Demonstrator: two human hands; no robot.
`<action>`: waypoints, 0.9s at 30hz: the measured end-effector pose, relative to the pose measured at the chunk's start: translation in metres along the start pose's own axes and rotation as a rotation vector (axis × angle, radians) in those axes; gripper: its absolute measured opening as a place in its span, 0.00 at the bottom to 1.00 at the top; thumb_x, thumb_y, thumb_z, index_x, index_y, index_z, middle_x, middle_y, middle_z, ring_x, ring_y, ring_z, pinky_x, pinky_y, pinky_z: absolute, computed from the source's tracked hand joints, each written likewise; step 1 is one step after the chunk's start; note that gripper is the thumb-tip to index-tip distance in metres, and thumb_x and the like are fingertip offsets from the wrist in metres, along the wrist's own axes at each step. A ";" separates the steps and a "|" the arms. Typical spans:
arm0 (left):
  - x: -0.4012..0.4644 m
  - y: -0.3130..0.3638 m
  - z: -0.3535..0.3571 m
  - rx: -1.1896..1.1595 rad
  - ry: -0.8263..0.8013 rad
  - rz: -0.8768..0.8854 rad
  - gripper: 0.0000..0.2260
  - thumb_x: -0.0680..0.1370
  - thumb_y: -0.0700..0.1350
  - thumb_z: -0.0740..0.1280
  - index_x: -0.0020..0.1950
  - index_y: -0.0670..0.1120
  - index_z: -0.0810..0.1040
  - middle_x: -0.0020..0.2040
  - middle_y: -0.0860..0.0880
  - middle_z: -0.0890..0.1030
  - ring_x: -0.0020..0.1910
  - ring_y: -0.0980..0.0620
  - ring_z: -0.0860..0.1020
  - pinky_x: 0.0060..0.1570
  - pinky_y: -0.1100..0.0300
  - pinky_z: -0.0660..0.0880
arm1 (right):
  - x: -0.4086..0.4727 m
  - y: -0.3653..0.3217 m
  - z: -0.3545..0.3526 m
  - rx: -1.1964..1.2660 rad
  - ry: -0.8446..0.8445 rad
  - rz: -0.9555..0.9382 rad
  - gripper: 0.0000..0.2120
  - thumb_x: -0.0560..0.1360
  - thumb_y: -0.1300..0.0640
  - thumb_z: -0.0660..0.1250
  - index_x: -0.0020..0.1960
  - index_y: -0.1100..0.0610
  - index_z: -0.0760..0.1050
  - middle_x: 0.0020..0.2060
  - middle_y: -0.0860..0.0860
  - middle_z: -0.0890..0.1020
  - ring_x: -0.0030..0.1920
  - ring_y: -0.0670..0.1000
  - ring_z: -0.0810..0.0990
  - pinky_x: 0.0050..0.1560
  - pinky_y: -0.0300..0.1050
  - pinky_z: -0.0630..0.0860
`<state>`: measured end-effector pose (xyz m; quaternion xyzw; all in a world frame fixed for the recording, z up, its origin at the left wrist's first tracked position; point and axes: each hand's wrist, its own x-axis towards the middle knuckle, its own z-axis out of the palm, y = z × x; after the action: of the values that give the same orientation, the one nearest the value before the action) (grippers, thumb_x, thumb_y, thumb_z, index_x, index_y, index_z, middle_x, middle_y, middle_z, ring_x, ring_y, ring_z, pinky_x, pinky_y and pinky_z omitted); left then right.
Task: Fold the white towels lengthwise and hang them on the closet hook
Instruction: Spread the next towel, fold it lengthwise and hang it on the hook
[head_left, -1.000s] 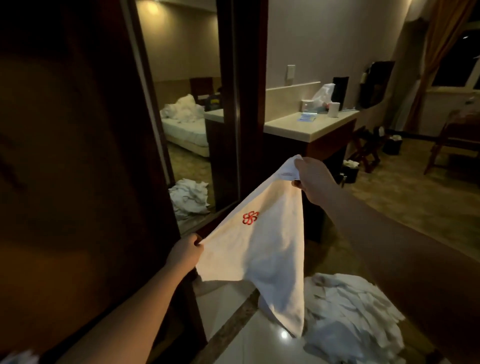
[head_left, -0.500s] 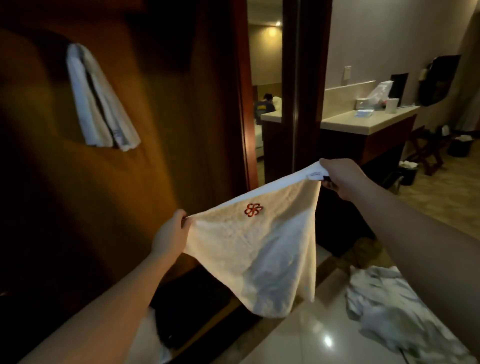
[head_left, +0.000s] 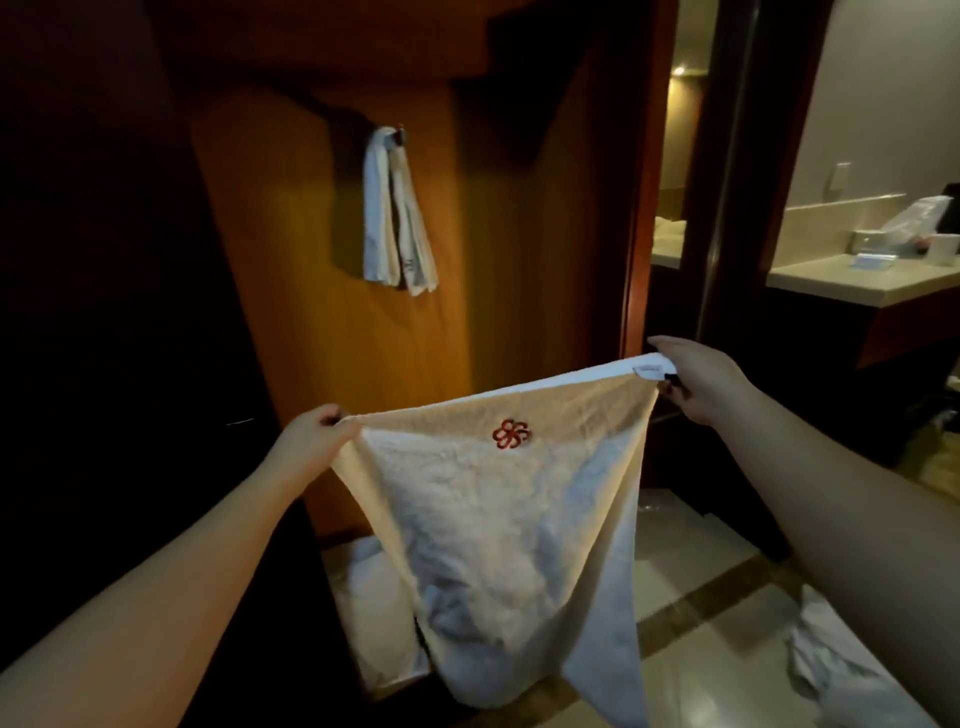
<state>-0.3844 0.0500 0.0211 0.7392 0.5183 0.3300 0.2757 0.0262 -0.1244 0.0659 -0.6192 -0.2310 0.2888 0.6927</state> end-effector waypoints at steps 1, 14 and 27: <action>-0.004 -0.004 -0.009 -0.186 0.034 -0.054 0.05 0.77 0.47 0.68 0.45 0.48 0.82 0.44 0.45 0.82 0.43 0.47 0.79 0.41 0.54 0.74 | -0.002 0.001 0.006 0.014 -0.024 0.018 0.19 0.80 0.56 0.67 0.69 0.60 0.74 0.70 0.61 0.75 0.63 0.58 0.79 0.38 0.39 0.74; -0.026 -0.017 -0.079 -0.933 0.081 -0.260 0.14 0.84 0.46 0.62 0.65 0.39 0.76 0.57 0.39 0.81 0.53 0.41 0.81 0.51 0.47 0.77 | -0.015 0.007 0.050 -0.496 -0.305 -0.102 0.10 0.79 0.55 0.65 0.58 0.55 0.81 0.47 0.53 0.87 0.46 0.49 0.84 0.41 0.43 0.73; -0.047 -0.004 -0.044 -0.995 0.123 -0.528 0.13 0.84 0.42 0.61 0.66 0.36 0.74 0.54 0.39 0.82 0.45 0.44 0.81 0.41 0.50 0.75 | -0.057 0.057 0.095 -0.129 -0.165 0.162 0.12 0.80 0.51 0.66 0.59 0.57 0.79 0.50 0.55 0.85 0.49 0.54 0.83 0.45 0.49 0.80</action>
<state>-0.4326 0.0098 0.0360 0.3450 0.4827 0.4970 0.6332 -0.0865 -0.0907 0.0235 -0.6532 -0.2548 0.3782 0.6044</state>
